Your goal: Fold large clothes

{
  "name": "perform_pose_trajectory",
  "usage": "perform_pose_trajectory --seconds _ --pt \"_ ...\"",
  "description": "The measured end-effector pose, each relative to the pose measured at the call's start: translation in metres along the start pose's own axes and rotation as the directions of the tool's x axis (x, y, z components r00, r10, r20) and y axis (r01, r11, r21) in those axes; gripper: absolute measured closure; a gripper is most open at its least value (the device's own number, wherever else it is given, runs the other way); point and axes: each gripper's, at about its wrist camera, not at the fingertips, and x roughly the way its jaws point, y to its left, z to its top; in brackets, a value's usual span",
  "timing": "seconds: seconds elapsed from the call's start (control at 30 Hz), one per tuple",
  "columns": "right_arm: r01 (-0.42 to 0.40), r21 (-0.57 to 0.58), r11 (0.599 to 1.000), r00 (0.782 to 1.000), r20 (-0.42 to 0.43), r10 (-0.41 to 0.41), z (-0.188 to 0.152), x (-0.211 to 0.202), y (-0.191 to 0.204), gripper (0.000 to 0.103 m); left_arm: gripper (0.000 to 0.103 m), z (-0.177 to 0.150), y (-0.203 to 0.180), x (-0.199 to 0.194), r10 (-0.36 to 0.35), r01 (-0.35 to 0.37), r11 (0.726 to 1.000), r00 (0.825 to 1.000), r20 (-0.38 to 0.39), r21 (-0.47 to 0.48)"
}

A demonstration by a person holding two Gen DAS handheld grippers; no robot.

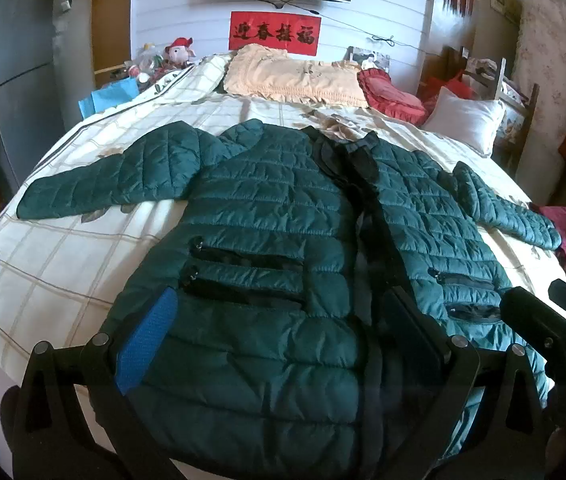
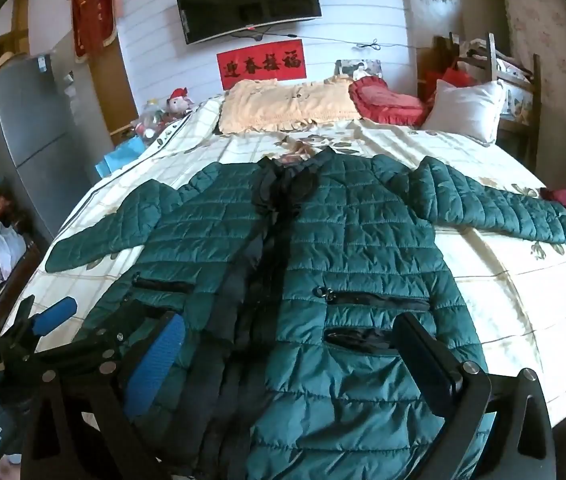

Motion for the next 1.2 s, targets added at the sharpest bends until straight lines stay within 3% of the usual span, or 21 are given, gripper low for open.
perform_pose_trajectory --seconds 1.2 --pt "-0.001 0.027 1.0 1.0 -0.019 0.002 -0.002 0.007 0.003 0.0 0.0 -0.002 0.004 0.001 -0.003 0.003 1.0 1.0 -0.018 0.003"
